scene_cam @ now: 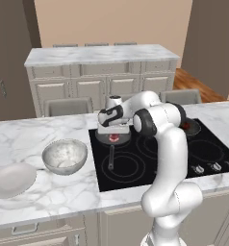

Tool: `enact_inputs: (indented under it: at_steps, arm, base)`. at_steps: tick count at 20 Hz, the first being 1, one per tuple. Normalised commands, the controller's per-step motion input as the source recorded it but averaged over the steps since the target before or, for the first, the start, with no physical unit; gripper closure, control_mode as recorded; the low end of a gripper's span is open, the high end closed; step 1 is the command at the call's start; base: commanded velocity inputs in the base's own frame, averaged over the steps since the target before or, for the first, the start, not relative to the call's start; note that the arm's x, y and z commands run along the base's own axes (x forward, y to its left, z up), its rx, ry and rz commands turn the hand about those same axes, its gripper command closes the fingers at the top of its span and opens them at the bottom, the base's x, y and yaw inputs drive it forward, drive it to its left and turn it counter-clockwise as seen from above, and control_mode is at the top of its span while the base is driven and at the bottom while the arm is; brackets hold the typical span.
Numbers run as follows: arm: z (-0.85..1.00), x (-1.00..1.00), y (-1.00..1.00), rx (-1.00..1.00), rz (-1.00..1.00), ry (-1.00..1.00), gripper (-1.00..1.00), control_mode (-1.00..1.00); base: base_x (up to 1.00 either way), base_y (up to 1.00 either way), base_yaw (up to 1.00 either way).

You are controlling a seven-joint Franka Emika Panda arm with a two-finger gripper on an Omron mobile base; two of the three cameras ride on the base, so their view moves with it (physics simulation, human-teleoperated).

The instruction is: Place one of the steaks on the plate and the other in the bowl. Then place the bowl in the fridge.

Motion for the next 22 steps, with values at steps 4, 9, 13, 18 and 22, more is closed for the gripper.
enact_inputs:
  at_steps: [4, 9, 13, 18, 22]
  arm:
    - [-0.12, 0.00, 0.00, 0.01, 0.00, -0.06, 1.00, -1.00]
    - [0.00, 0.00, 0.04, 0.00, 0.00, -0.03, 1.00, -1.00]
    - [0.41, -0.09, 0.10, -0.01, 0.00, -0.01, 1.00, -1.00]
    - [1.00, -0.73, 0.33, -0.04, -0.01, 0.00, 1.00, -1.00]
    - [1.00, -0.97, 0.46, -0.02, 0.00, 0.00, 1.00, -1.00]
  base:
    - [0.00, 0.00, 0.00]
    - [0.00, 0.00, 0.00]
    - [0.00, 0.00, 0.00]
    - [0.00, 0.00, 0.00]
    - [0.00, 0.00, 0.00]
